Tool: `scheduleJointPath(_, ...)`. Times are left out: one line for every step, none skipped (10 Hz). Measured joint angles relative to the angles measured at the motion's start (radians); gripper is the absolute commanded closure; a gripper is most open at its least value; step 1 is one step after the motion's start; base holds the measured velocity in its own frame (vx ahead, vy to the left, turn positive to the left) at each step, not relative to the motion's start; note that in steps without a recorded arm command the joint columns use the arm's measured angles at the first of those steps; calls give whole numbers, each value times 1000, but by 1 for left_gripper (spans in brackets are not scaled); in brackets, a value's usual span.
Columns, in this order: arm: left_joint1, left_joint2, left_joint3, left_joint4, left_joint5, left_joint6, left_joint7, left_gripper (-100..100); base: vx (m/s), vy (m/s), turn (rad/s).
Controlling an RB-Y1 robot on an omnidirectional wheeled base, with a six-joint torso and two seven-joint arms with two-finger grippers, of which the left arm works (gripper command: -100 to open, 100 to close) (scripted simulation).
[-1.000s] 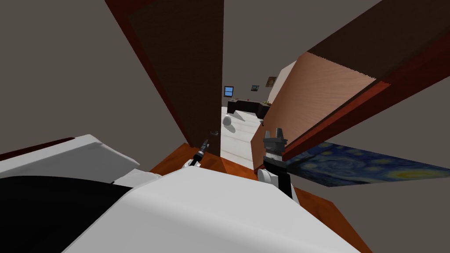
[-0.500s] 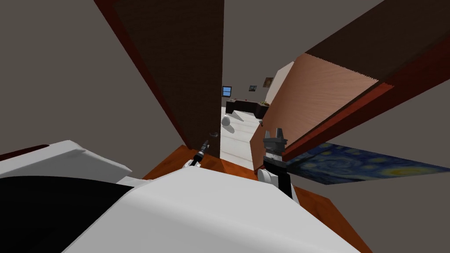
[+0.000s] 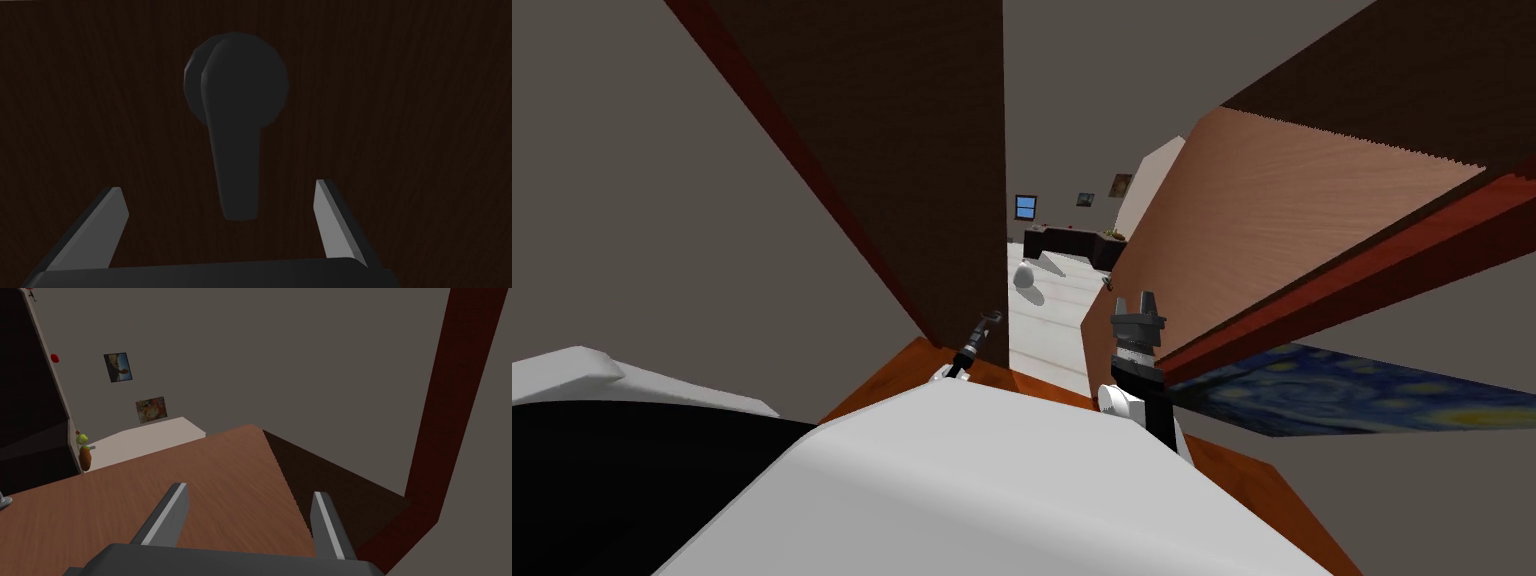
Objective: Push the door open
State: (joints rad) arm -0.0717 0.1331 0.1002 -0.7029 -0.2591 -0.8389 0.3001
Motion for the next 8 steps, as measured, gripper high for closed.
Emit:
scheduleJointPath(-1, -2, 2, 3, 2, -2, -4, -100, 208, -1, -31)
scheduleJointPath(-1, -5, 3, 6, 4, -2, -8, -100, 171, 1, -19)
scheduleJointPath(-2, -7, 5, 9, 6, -3, -12, -100, 72, 2, -2)
scheduleJointPath(-3, -7, 5, 9, 6, -4, -13, 100, -7, 0, 3)
scheduleJointPath(-3, -7, 5, 9, 6, -3, -13, 100, -23, 0, -8)
scheduleJointPath(-5, -6, 6, 8, 6, -3, -12, 100, -12, 2, -14)
scheduleJointPath(-6, -6, 6, 8, 6, -1, -12, 100, 0, 0, 0)
scheduleJointPath(-7, -6, 6, 7, 6, -1, -13, 100, 0, 0, 0)
